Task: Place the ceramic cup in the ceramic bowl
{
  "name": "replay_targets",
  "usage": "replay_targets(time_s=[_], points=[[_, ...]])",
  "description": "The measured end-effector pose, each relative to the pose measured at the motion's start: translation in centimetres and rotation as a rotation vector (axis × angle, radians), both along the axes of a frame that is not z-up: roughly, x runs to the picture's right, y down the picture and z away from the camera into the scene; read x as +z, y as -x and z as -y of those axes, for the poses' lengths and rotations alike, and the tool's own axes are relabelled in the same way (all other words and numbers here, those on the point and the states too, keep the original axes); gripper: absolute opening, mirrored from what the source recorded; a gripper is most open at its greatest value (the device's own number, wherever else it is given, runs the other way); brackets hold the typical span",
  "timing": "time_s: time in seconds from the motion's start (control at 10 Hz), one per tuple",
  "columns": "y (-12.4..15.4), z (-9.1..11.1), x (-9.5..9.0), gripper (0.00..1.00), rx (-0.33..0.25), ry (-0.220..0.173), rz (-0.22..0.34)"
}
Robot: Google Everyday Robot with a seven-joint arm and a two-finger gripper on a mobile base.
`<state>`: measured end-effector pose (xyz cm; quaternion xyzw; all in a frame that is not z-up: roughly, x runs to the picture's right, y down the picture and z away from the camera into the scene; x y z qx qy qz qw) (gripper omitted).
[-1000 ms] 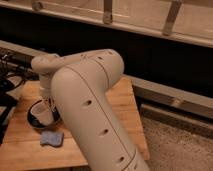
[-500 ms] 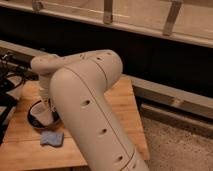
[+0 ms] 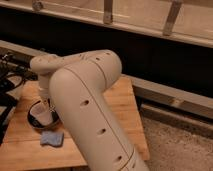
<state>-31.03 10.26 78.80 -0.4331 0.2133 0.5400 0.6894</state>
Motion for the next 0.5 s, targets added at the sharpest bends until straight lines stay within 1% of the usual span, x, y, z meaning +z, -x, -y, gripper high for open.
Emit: replay_targets(time_s=[0.3, 0.4, 0.5], points=[[0.35, -0.07, -0.11, 0.74, -0.002, 0.002, 0.002], [0.35, -0.08, -0.11, 0.75, -0.003, 0.002, 0.002], [0.31, 0.15, -0.31, 0.83, -0.003, -0.004, 0.004]])
